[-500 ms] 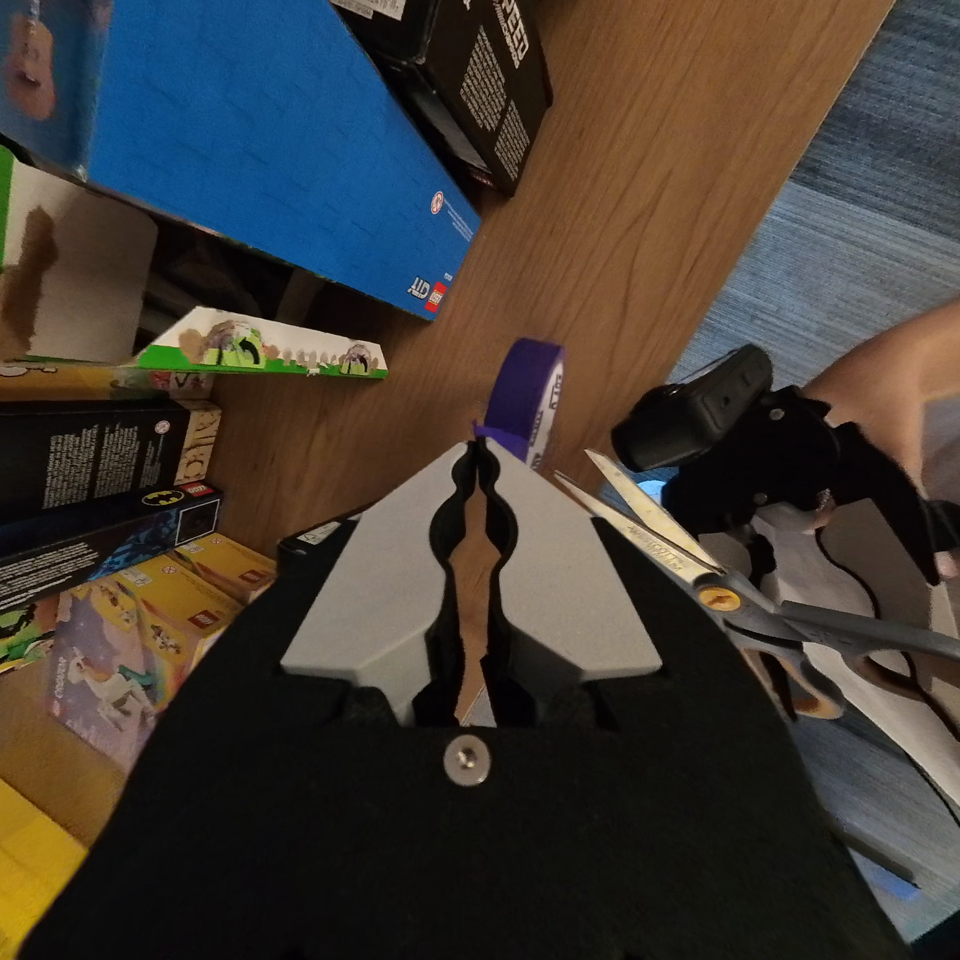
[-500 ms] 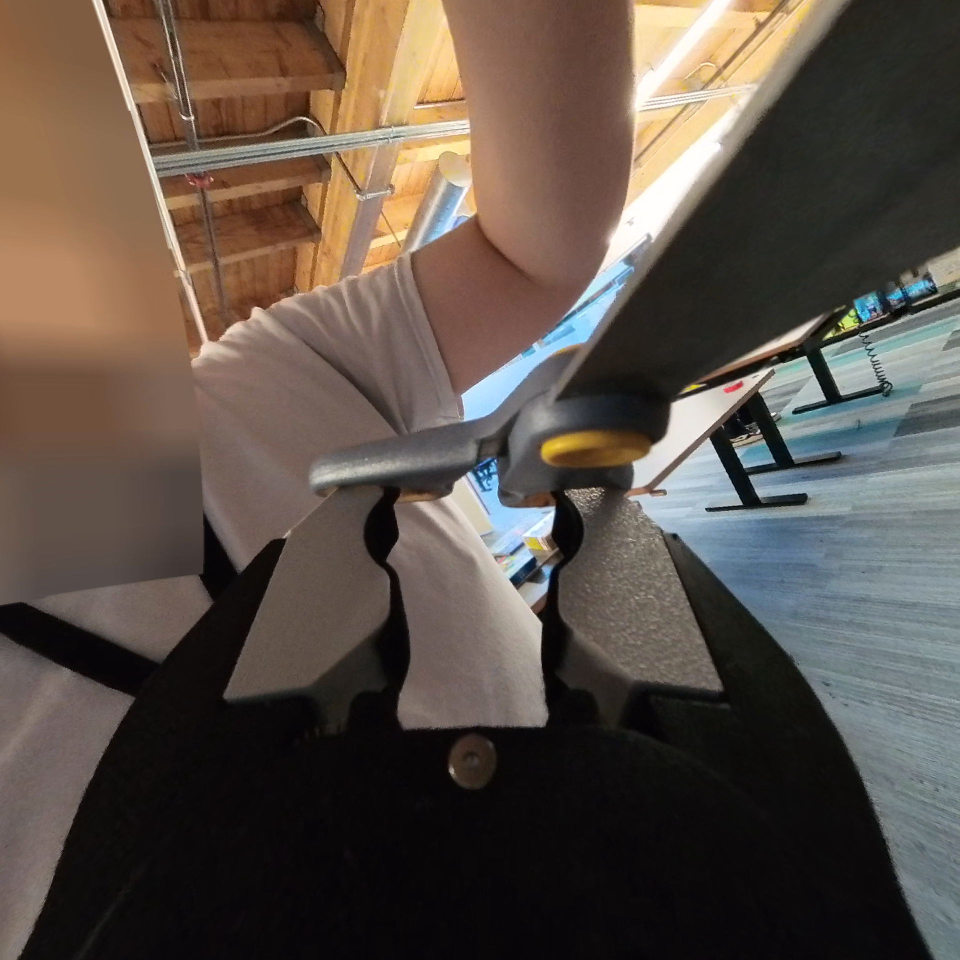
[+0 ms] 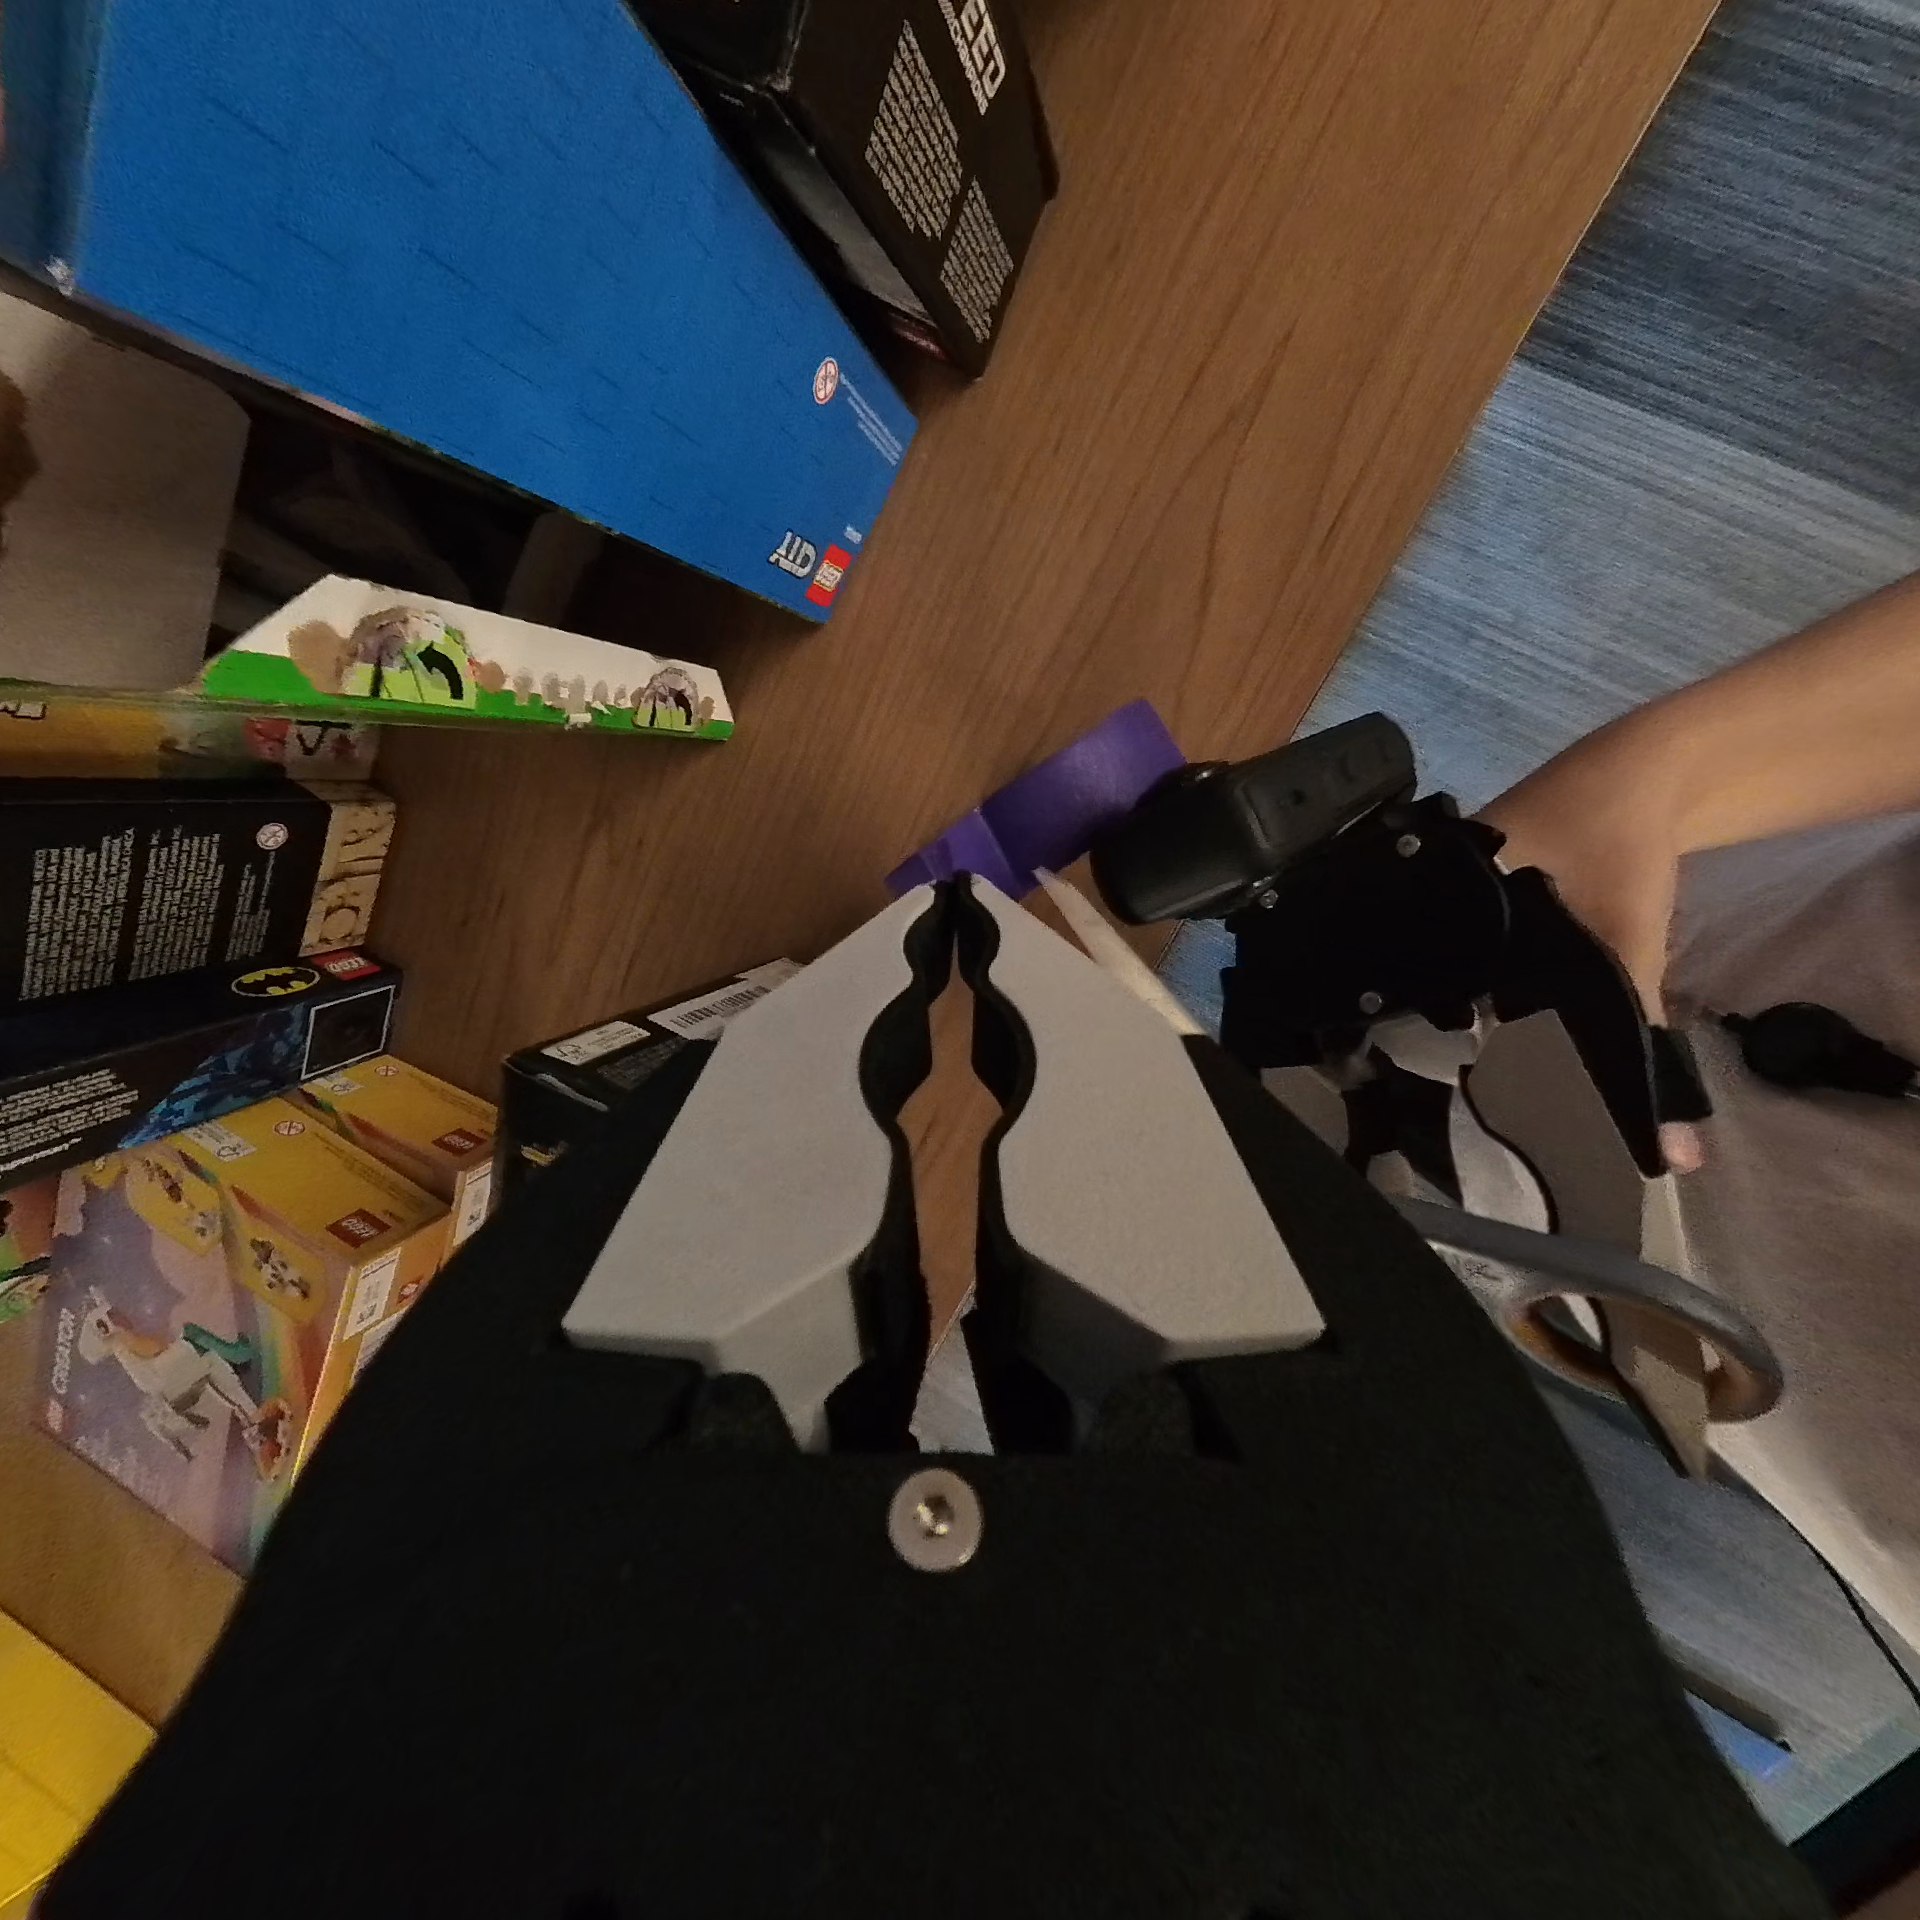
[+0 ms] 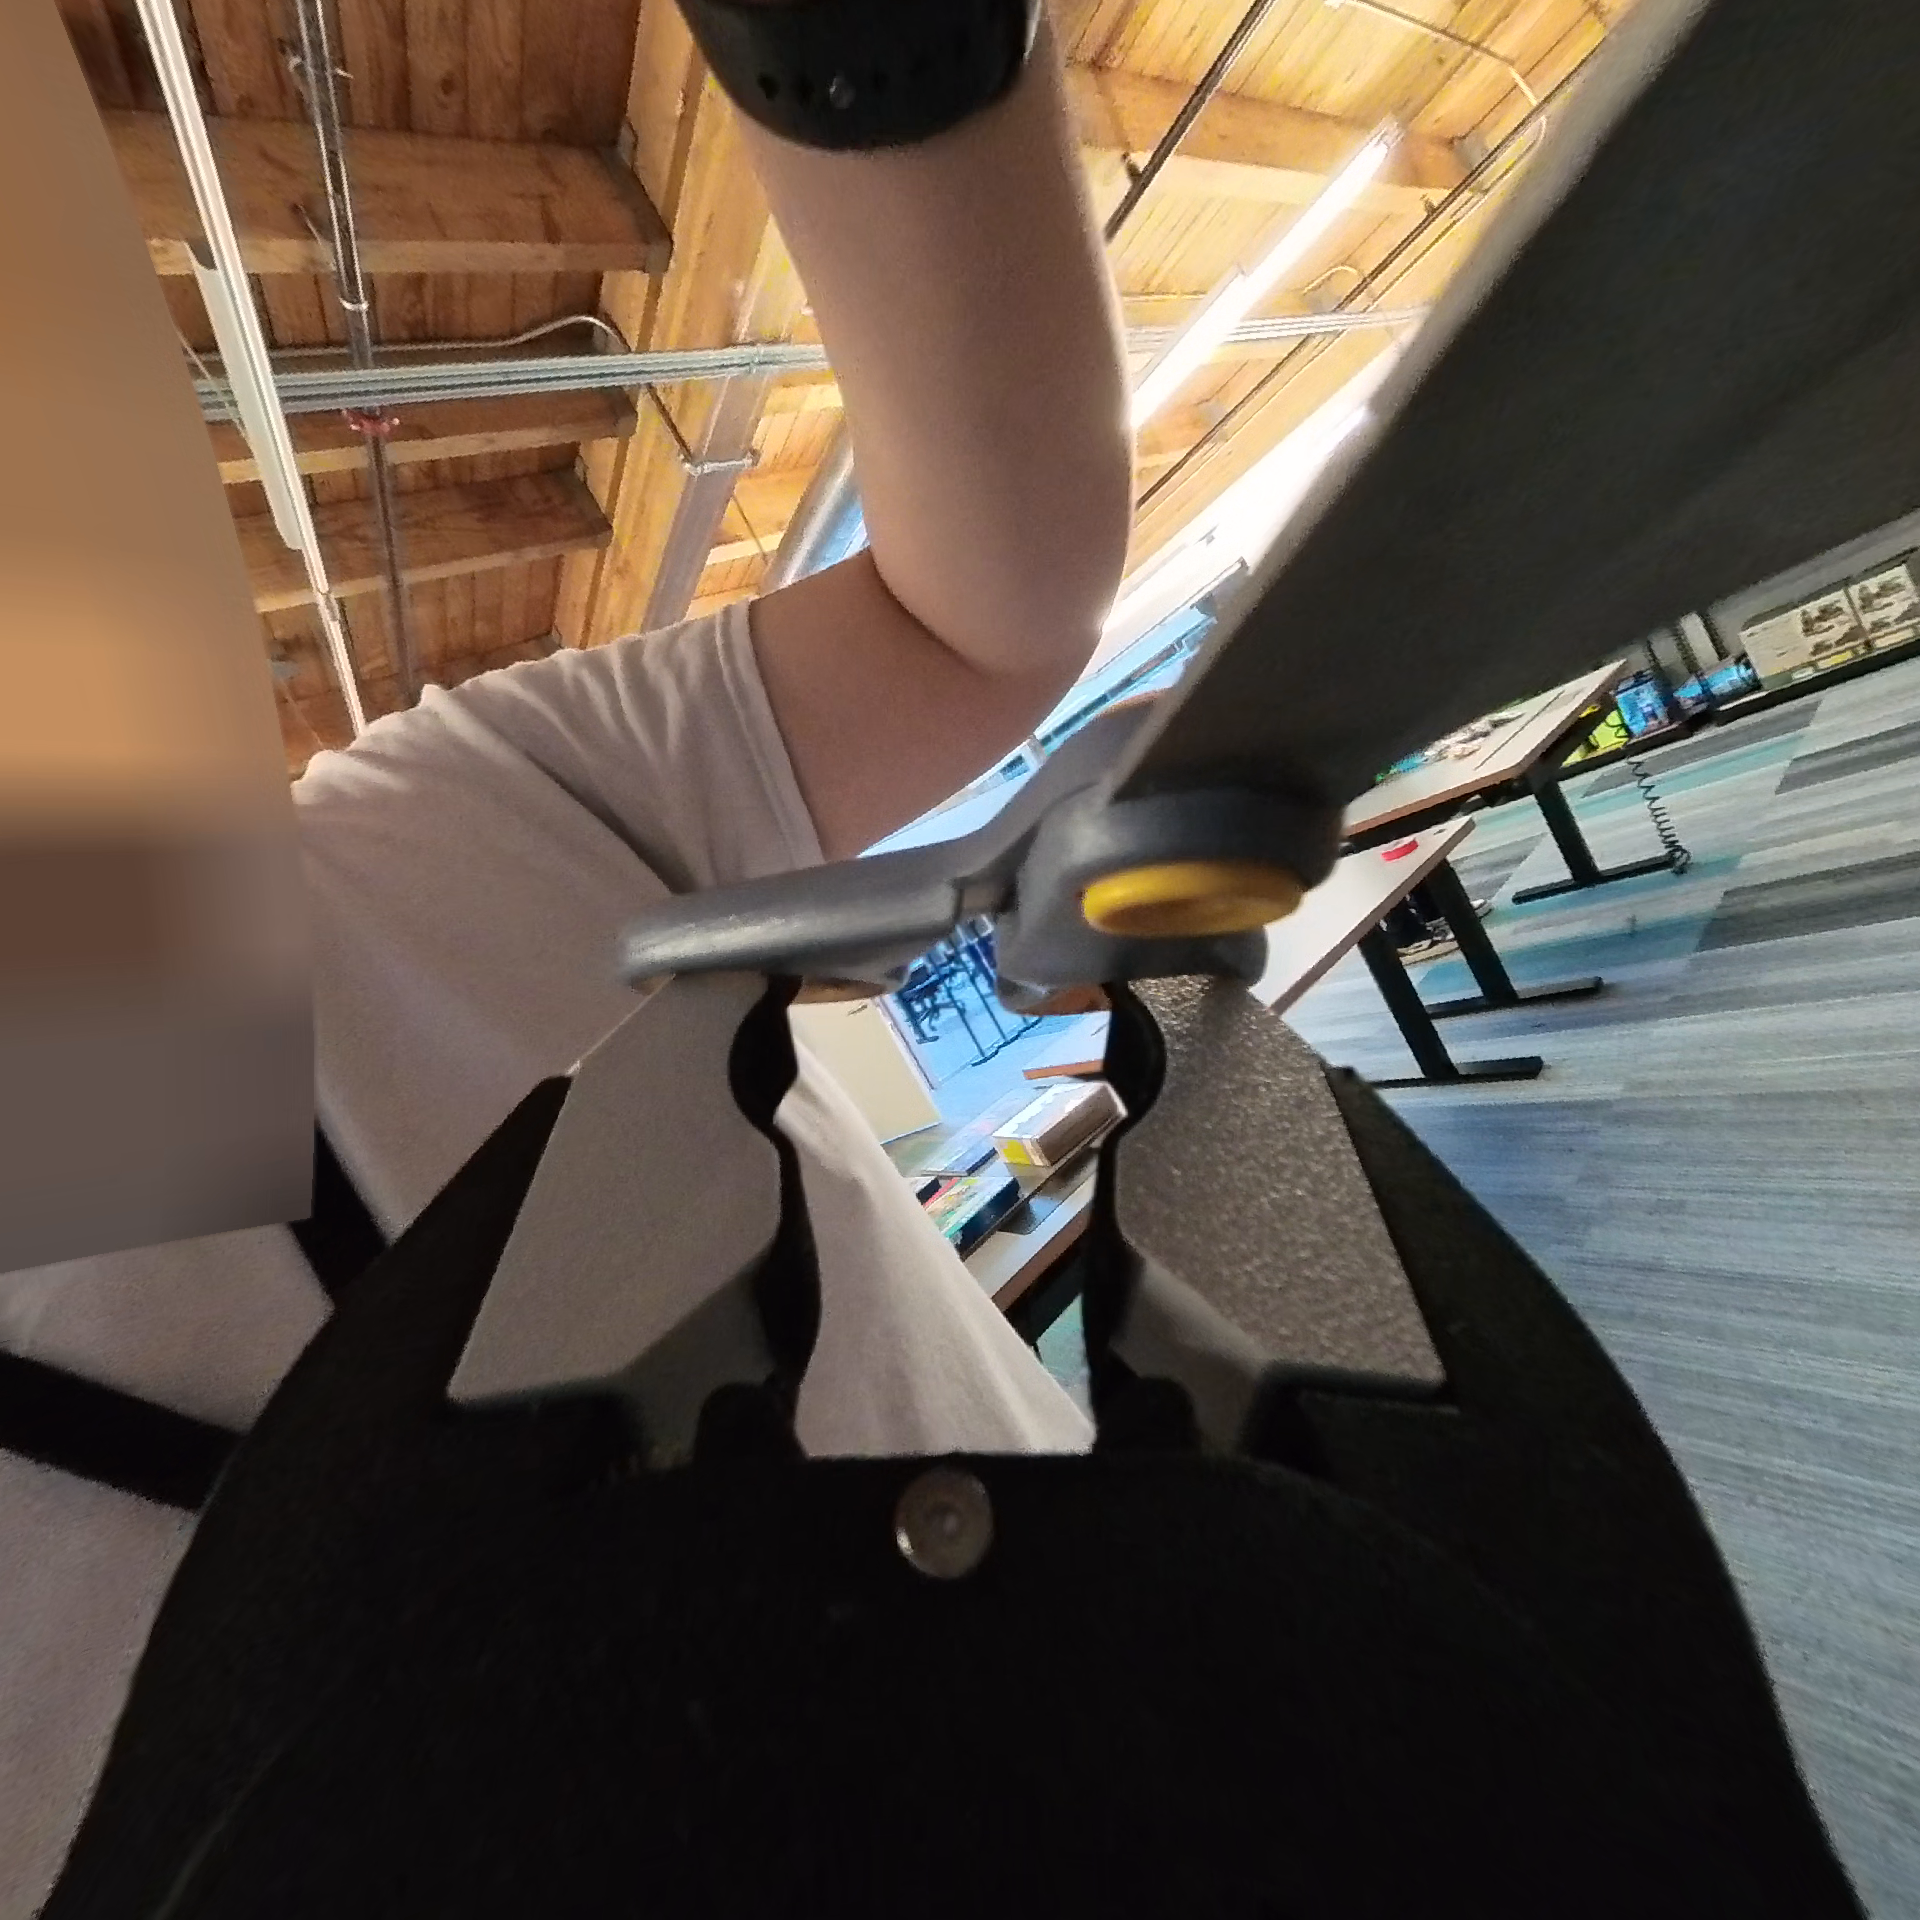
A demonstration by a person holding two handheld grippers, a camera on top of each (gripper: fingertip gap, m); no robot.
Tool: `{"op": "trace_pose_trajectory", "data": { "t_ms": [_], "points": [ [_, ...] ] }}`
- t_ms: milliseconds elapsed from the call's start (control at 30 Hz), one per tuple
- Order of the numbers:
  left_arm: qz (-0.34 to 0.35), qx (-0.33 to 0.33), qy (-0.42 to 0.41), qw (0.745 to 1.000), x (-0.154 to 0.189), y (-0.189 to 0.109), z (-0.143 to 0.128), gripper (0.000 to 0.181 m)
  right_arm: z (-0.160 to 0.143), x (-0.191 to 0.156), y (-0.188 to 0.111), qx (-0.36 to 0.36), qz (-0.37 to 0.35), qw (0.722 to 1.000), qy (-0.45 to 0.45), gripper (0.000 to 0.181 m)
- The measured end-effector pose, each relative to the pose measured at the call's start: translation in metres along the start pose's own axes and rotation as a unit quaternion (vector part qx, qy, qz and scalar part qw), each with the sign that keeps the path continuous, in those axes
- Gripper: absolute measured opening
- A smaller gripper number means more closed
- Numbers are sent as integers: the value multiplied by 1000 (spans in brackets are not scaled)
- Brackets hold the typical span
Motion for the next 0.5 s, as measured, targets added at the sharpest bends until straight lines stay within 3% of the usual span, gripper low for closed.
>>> {"op": "trace_pose_trajectory", "data": {
  "t_ms": [500],
  "points": [
    [13,-2,10,1000,4,-2,-11,0,12,4,-1,9,7,1000,5,54]
  ]
}}
Point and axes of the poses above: each gripper's, where its closed fingertips meet, y out along the fingers, z out of its top, x = y × z across the jaws, the point moved 5 cm from there along -y, back along the fingers, and after that the axes turned 5 degrees about -z, right-handed, at the moved point
